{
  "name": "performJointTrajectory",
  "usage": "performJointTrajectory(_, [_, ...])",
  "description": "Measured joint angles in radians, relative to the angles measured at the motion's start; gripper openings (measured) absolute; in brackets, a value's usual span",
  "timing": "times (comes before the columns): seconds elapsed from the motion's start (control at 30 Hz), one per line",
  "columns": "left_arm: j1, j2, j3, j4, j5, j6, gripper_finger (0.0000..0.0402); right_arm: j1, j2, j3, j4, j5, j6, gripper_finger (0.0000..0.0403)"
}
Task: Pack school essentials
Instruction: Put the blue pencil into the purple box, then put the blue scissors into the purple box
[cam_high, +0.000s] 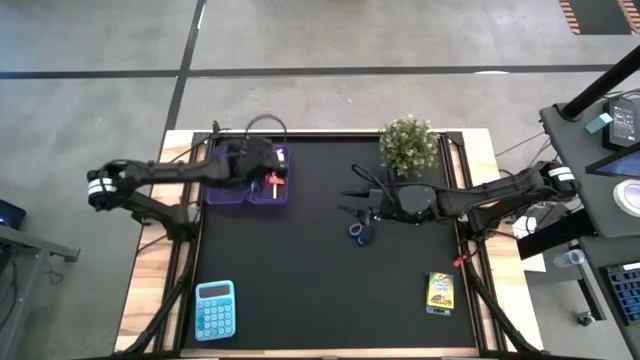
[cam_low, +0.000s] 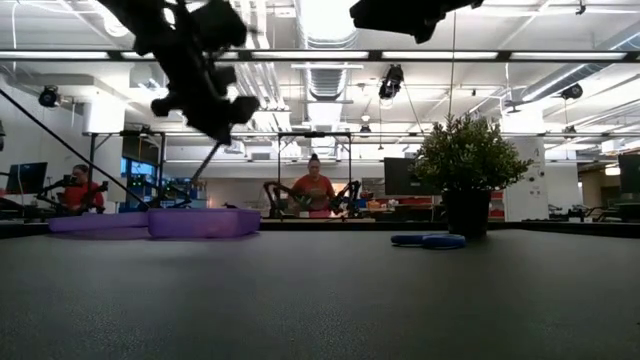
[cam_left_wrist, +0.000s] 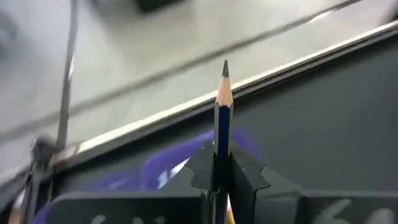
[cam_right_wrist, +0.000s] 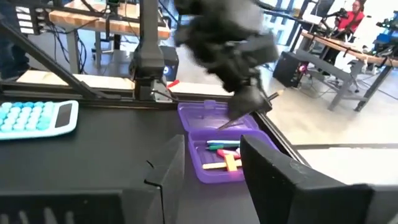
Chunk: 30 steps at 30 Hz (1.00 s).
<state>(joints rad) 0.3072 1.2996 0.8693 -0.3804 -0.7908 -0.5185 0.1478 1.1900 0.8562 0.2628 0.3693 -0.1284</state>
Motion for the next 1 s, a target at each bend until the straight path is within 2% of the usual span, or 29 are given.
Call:
performJointTrajectory(0.1, [0.102, 0.060, 0.021, -0.084, 0.108, -0.076, 0.0002, 0.000, 0.002, -0.001, 0.004, -0.002, -0.023, 0.0141])
performJointTrajectory(0.17, [0.140, 0.101, 0.021, -0.066, 0.208, -0.078, 0.0002, -0.004, 0.001, -0.001, 0.003, -0.002, -0.040, 0.0142])
performJointTrajectory(0.23, [0.160, 0.143, 0.021, -0.055, 0.254, -0.078, 0.0002, -0.011, 0.001, -0.001, 0.003, -0.001, -0.050, 0.0144])
performJointTrajectory(0.37, [0.188, 0.214, 0.029, -0.056, 0.261, -0.078, 0.0011, -0.033, 0.001, -0.001, 0.003, 0.001, -0.055, 0.0146])
performJointTrajectory(0.53, [0.195, 0.242, 0.045, -0.047, 0.262, -0.078, 0.0048, -0.057, 0.004, -0.001, -0.013, 0.001, -0.047, 0.0141])
performJointTrajectory(0.77, [0.195, 0.232, 0.054, -0.055, 0.263, -0.061, 0.0086, -0.066, 0.005, -0.002, -0.032, 0.001, -0.037, 0.0142])
performJointTrajectory(1.0, [0.136, 0.152, 0.073, -0.050, 0.268, 0.037, 0.0098, -0.066, 0.005, -0.002, -0.044, 0.001, -0.026, 0.0139])
